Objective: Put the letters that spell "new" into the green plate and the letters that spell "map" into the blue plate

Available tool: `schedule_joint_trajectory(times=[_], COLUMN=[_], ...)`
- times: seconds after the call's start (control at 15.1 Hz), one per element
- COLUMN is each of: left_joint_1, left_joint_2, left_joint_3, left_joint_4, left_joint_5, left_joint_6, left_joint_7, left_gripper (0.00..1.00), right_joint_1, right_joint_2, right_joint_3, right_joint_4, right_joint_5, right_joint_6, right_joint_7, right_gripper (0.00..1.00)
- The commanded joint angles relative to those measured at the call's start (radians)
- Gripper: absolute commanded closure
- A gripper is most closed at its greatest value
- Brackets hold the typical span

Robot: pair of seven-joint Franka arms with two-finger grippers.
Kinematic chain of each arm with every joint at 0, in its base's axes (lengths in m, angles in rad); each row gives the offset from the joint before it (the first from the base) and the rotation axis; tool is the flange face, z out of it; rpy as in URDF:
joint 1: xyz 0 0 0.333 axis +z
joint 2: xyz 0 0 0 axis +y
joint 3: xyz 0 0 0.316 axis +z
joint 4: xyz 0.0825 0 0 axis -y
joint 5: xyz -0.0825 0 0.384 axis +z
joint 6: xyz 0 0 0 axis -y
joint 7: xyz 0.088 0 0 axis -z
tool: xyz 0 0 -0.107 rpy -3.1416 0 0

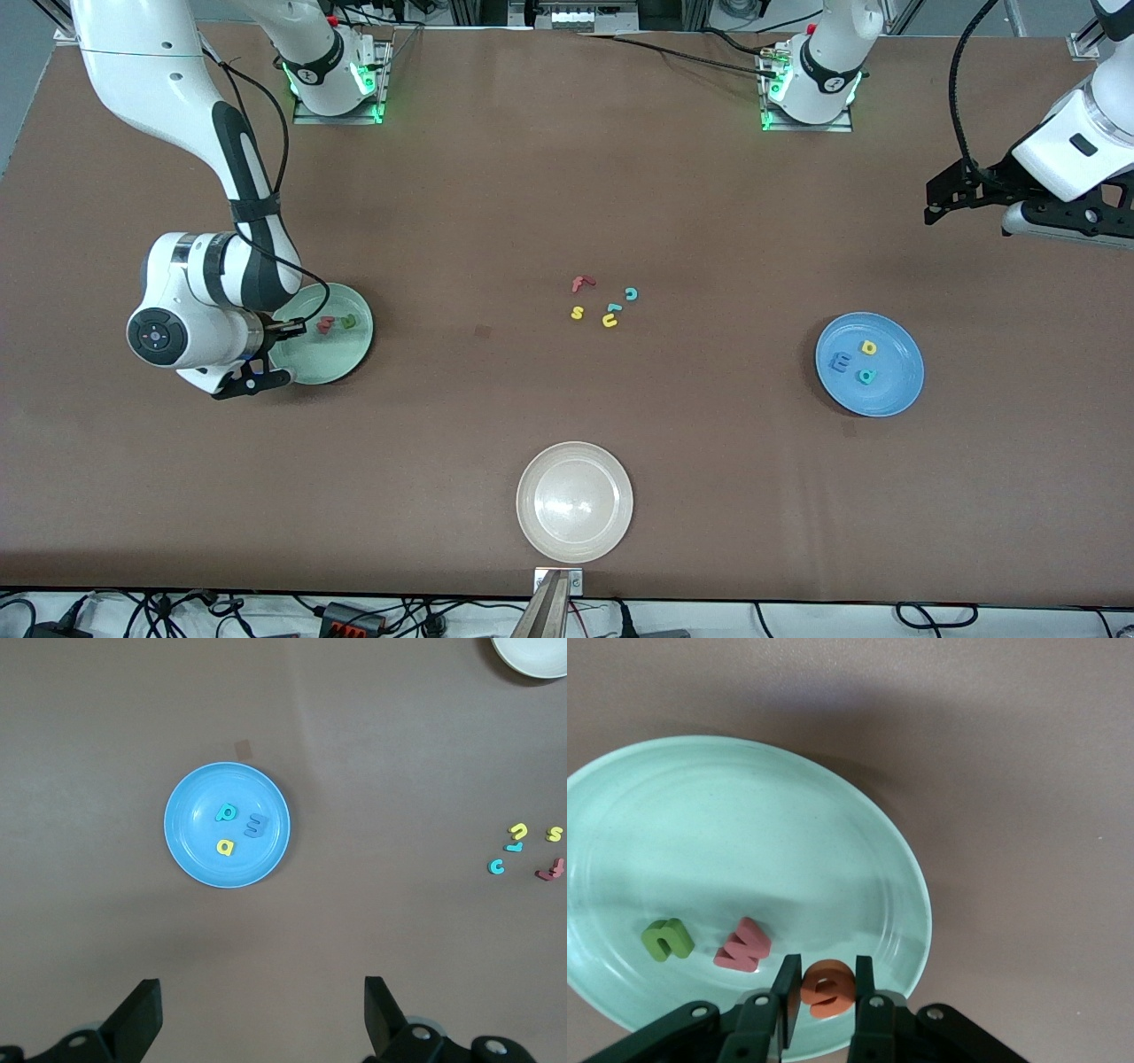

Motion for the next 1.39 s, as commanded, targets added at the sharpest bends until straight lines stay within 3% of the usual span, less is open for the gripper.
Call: schedule_joint_trajectory(times=[0.0,0.13,0.2,0.26,0.53,0.79,1.06,1.32], left_joint_1=[0.009,0.008,0.006,0.006,0.006,0.005,0.005,0.005], left_joint_2=[0.016,0.017,0.016,0.016,0.017,0.016,0.016,0.016], left_joint_3=[-0.01,-0.01,-0.012,-0.012,-0.012,-0.012,-0.013,-0.018], left_joint_4=[0.04,0.041,0.041,0.041,0.043,0.041,0.043,0.043], left_joint_5=[-0.011,-0.009,-0.009,-0.009,-0.009,-0.007,-0.007,-0.007], left_joint_6=[-0.023,-0.023,-0.023,-0.023,-0.023,-0.024,-0.024,-0.024], left_joint_7=[0.02,0.023,0.022,0.022,0.022,0.022,0.022,0.022], left_gripper=[0.0,0.0,0.0,0.0,0.0,0.0,0.0,0.0], right_joint_1=[-0.002,-0.002,-0.002,-0.002,-0.001,-0.007,-0.05,-0.05], right_joint_2=[0.01,0.022,0.025,0.027,-0.042,-0.188,-0.28,-0.306], right_joint_3=[0.011,0.012,0.012,0.012,0.012,0.008,0.008,0.005], right_joint_4=[-0.015,-0.015,-0.015,-0.014,-0.003,0.028,0.107,0.242], right_joint_5=[0.003,0.003,0.003,0.013,0.014,0.016,0.016,0.014], right_joint_6=[0.037,0.049,0.05,0.051,-0.002,-0.082,-0.156,-0.311], right_joint_7=[-0.018,-0.018,-0.018,-0.018,-0.001,0.039,0.094,0.205], right_gripper=[0.86,0.79,0.51,0.01,0.0,0.0,0.0,0.0])
